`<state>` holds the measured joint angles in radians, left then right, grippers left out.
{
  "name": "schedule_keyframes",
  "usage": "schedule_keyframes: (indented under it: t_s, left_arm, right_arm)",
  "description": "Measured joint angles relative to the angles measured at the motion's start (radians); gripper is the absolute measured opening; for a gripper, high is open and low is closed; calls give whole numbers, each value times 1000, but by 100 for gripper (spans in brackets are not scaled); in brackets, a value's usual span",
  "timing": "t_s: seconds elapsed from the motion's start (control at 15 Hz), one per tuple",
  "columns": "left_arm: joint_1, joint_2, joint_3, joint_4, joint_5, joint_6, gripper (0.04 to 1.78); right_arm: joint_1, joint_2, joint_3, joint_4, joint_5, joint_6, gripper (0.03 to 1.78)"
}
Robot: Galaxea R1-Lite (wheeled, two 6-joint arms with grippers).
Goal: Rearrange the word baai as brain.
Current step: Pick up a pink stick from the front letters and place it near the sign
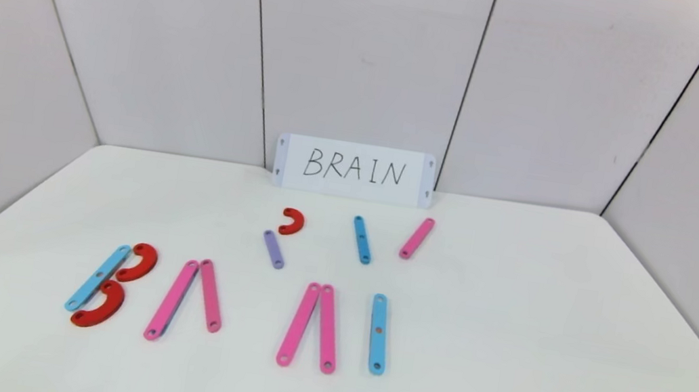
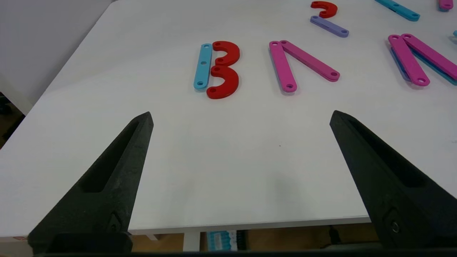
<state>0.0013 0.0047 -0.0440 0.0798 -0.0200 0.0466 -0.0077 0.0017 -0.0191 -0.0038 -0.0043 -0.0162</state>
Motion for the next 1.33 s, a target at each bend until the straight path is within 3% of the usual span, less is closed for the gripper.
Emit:
schedule_keyframes:
  t_s: [0.33, 0.73, 1.07, 1.33]
  left_arm:
    - [0, 146, -167, 6, -1, -6, 174]
    - [-1, 528, -462, 9, -51, -6, 174]
    - [-23, 869, -709, 40, -88, 7, 174]
    - [-116, 1099, -906, 160, -90, 23, 174]
  right_arm:
    - [0, 128, -193, 28, -3, 40, 173]
    - [0, 480, -498, 31, 23, 120, 173]
    - [0, 773, -722, 83, 115, 123, 173]
    - [9, 968, -860, 153, 216, 119, 173]
